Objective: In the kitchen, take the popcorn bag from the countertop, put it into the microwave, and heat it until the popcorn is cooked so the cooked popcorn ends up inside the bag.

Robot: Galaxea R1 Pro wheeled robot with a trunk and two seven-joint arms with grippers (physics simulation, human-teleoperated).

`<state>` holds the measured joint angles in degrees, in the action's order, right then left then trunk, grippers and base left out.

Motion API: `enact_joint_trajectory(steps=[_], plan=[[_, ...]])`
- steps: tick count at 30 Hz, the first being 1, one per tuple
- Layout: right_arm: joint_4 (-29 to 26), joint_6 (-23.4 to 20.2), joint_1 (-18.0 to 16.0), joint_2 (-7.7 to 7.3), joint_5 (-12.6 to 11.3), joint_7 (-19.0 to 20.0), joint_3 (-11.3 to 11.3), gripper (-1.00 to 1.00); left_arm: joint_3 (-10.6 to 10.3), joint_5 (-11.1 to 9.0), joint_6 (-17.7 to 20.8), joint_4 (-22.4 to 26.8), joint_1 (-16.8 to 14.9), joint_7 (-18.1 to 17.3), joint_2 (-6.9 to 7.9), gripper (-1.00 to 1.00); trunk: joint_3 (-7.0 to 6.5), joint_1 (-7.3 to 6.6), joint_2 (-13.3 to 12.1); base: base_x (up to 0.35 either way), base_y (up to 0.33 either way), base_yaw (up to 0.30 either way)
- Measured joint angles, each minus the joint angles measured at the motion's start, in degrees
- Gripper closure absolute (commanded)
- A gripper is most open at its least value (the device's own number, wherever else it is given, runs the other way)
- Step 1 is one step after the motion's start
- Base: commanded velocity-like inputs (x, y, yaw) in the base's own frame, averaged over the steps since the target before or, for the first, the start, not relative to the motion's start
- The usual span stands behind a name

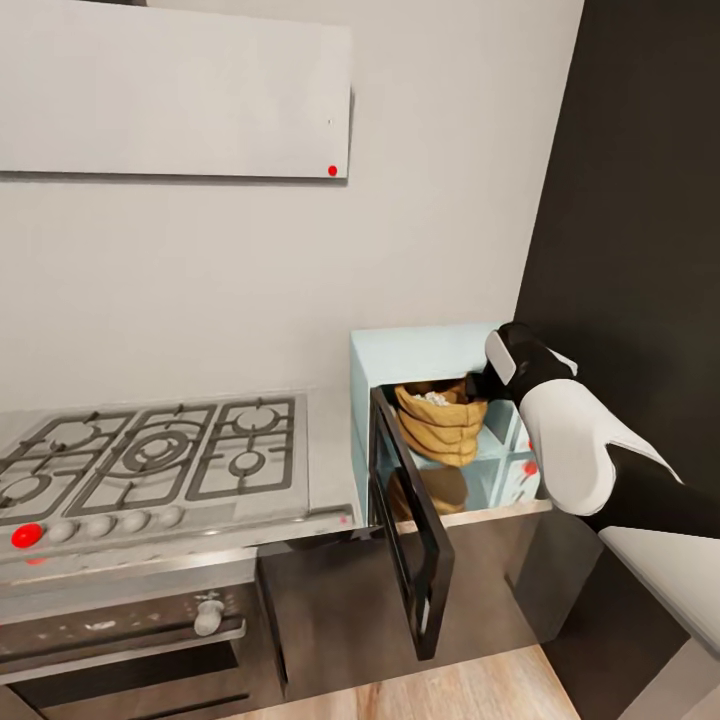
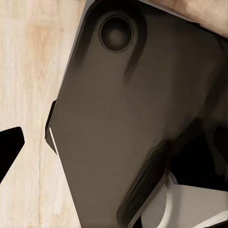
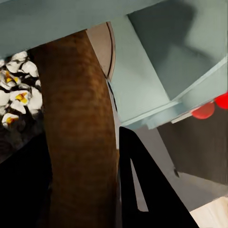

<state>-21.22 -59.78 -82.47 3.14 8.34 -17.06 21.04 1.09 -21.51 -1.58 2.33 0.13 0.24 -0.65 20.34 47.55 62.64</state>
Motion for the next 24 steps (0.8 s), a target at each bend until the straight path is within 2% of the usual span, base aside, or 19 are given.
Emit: enact_joint_trajectory(steps=[9,24], plan=[[1.1,1.9,0.2,0.22,-0.2,-0.8,-0.1,1.00,0.1,-0.1,0.0,0.1,0.0,0.0,0.10,-1.00,0.00,0.00,0.0,0.002,0.000,0.000],[1.2,1.8,0.2,0.13,-0.3,-0.6,-0.1,1.00,0.2,-0.1,0.0,0.2,0.0,0.0,0.14,-1.00,0.00,-0.01,0.0,0.066,0.000,0.000]])
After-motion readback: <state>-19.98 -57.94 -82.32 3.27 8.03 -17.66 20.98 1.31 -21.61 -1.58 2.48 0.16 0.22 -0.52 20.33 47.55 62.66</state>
